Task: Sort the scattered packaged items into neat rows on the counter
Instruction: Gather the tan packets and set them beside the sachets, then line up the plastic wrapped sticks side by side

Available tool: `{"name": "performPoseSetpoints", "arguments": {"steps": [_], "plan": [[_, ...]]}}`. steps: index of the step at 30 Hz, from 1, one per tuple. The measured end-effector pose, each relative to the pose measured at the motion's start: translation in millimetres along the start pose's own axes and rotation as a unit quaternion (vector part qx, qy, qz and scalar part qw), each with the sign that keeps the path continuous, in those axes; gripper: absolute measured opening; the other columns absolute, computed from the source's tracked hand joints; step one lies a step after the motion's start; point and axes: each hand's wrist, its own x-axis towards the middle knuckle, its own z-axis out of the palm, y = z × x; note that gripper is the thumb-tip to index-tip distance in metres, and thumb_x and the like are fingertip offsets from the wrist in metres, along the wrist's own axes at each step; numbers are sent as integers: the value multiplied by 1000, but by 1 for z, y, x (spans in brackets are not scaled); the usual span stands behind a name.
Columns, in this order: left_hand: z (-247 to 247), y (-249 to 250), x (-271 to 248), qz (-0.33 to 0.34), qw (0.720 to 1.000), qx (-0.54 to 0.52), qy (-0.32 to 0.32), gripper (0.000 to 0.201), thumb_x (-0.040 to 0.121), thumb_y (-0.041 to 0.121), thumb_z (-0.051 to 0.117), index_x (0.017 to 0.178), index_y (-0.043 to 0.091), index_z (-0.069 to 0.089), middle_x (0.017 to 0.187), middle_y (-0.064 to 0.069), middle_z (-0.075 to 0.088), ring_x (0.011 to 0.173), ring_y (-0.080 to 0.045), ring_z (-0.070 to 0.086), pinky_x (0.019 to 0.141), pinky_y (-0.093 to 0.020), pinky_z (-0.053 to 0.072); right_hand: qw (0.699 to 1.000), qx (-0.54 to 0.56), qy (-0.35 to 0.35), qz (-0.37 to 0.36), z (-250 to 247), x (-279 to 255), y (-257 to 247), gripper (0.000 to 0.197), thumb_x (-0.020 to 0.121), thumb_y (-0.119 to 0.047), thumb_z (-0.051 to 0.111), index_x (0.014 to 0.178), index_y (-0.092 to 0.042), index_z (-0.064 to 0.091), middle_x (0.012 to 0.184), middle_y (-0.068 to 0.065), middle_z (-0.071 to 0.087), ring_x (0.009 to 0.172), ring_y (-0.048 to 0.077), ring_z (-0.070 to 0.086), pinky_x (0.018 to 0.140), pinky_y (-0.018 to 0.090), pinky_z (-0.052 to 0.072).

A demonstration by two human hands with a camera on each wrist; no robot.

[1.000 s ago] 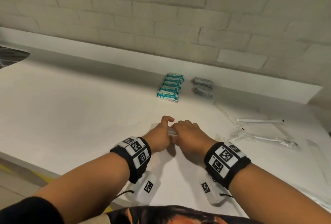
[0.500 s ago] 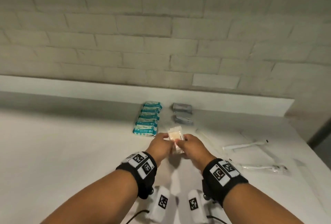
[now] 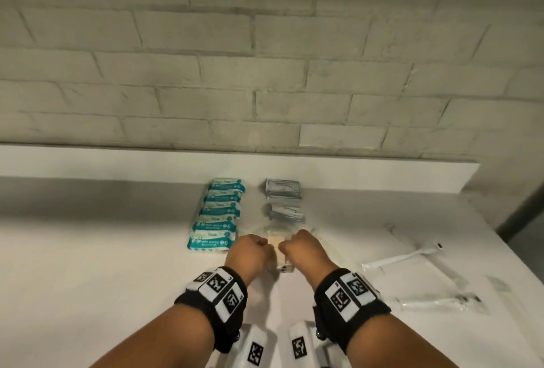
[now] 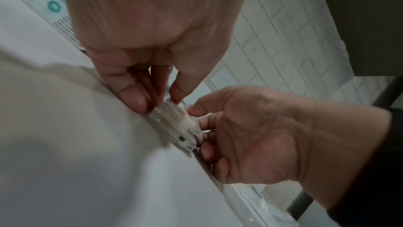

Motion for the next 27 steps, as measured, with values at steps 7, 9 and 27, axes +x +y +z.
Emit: {"name": "performPoseSetpoints", "arguments": {"steps": [7,9,27], "plan": [[1,-1,-1,2,1000,-4,4,20,84,23,60,76,9,73,83,-14,73,87,-32,67,76,-30,50,999,6,35,-6,-5,0,1,46,84,-20,68,117,-2,43,83,1,54,76,18,54,52,23,37],[-1,-1,-6,-4,1000,-27,4,24,84,31,59,79,10,69,83,-14,70,88,-34,66,78,-33,51,999,2,39,-31,-14,-7,6,40,87,-26,63,117,-5,45,91,3,55,74,17,52,59,26,40],[25,34,-139,110,983,86,-122,12,88,30,63,81,21,60,86,-3,63,76,-20,59,72,-32,48,882,-414,-142,-175,-107,-142,103,50,88,-9,49,134,-29,55,135,-3,53,119,19,53,95,28,44]]}}
